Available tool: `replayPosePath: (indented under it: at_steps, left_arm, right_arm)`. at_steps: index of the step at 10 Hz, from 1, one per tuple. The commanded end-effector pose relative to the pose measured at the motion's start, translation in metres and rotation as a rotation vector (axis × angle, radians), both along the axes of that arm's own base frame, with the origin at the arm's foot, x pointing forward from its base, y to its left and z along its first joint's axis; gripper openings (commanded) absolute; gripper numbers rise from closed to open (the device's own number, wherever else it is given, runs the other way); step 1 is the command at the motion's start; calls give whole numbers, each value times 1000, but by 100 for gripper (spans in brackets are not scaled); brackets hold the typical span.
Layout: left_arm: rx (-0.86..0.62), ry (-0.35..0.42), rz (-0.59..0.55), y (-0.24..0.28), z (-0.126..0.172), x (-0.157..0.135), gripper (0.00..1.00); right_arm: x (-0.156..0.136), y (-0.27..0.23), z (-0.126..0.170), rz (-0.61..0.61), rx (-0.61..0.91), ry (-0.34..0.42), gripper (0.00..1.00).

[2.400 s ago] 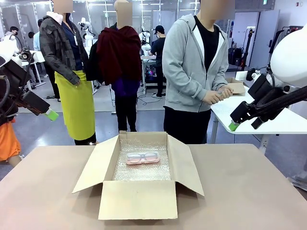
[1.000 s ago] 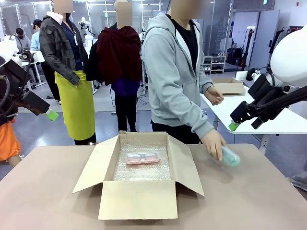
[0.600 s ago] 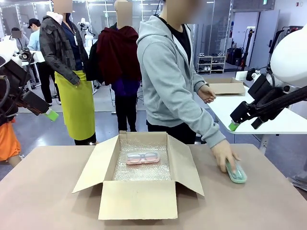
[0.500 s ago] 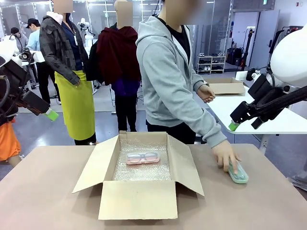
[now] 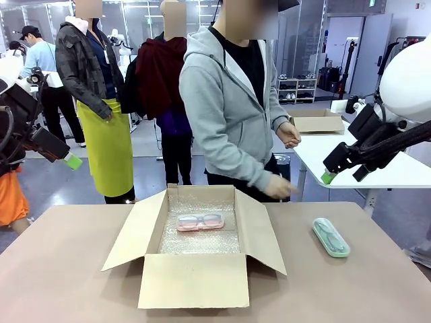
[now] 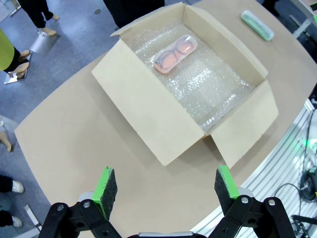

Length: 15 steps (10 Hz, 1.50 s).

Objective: Pack the glasses set securely to prepare it for shipping.
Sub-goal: Put the Glasses case from the right side of the table into the Package Box.

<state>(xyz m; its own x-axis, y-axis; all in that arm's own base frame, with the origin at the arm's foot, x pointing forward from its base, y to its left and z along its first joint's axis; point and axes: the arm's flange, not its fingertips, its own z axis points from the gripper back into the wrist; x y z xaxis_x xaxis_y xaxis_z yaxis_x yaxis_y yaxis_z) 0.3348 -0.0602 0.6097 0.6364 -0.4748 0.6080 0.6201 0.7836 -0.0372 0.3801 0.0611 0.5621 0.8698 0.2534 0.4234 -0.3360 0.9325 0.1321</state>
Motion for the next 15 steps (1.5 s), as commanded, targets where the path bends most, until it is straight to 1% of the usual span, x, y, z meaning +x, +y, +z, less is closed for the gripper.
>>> replayPosePath:
  at_steps: [1,2,3,4,5,6,7,8,10,11,13,14,15]
  left_arm:
    - [-12,-3,-10,1,1,-1,100]
    - [-12,-3,-10,1,1,-1,100]
    - [-12,-3,-10,1,1,-1,100]
    - [-12,-3,-10,1,1,-1,100]
    - [-12,-3,-10,1,1,-1,100]
    - [-12,-3,-10,1,1,-1,100]
    - [-12,-3,-10,1,1,-1,100]
    - [-12,-3,-10,1,1,-1,100]
    - [-12,-3,-10,1,1,-1,100]
    - [-12,-3,-10,1,1,-1,100]
    - [-12,-3,-10,1,1,-1,100]
    - [-12,-3,-10,1,1,-1,100]
    - [-12,-3,-10,1,1,-1,100]
  right_arm:
    - [26,-14,-1,-56,-14,89,100]
    - [37,-21,-6,-79,-14,136,100]
    - [47,-30,-14,-106,-46,168,100]
    - [55,-33,-22,-106,-57,201,100]
    - [65,-35,-34,-138,-82,215,100]
    - [72,-35,-49,-166,-109,216,100]
    - [77,-28,-75,-184,-109,234,100]
    - [86,-29,-91,-212,-119,237,100]
    - [101,-28,-122,-264,-117,213,100]
    - [108,-28,-139,-291,-140,209,100]
    - [122,-27,-167,-308,-141,190,100]
    - [127,-28,-178,-307,-115,200,100]
    - [132,-28,-190,-323,-108,185,100]
